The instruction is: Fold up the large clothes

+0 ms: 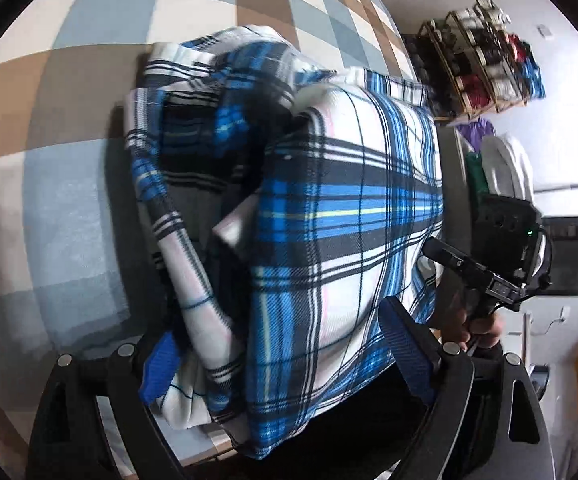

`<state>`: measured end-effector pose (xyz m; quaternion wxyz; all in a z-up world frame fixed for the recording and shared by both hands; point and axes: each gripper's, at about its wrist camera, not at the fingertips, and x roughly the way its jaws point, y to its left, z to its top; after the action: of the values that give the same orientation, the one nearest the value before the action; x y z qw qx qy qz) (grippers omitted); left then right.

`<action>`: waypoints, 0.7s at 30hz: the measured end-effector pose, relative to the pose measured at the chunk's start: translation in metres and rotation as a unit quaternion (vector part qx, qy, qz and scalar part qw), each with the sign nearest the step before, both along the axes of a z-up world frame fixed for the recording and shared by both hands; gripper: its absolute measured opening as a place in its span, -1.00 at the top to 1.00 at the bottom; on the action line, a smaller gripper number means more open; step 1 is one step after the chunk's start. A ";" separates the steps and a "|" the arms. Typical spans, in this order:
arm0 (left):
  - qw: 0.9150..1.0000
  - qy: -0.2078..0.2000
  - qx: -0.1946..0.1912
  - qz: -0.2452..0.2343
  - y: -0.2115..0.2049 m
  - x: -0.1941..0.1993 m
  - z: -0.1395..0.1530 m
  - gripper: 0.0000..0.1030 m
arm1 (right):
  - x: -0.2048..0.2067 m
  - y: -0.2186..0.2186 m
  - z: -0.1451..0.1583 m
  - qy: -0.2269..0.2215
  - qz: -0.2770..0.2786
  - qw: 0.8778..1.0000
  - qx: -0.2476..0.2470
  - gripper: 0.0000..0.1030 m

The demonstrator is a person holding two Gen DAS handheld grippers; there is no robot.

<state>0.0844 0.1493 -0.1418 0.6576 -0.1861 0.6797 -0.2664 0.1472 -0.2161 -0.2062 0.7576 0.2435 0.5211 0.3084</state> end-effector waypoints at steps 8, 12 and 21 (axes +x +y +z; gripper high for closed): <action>0.999 -0.018 0.017 -0.031 -0.019 0.003 0.007 0.04 | -0.022 0.002 0.022 -0.028 0.005 0.999 0.043 0.20; 0.999 -0.023 0.015 -0.024 -0.016 0.001 0.004 0.04 | -0.022 0.009 0.009 -0.012 0.000 0.999 0.046 0.20; 0.999 -0.026 0.022 -0.020 -0.016 0.002 0.004 -0.17 | -0.018 0.019 0.003 -0.020 -0.016 1.000 -0.002 0.17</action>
<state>0.0867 0.1335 -0.1383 0.6731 -0.1508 0.6720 -0.2694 0.1295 -0.1967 -0.2032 0.7733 0.2442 0.5024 0.2999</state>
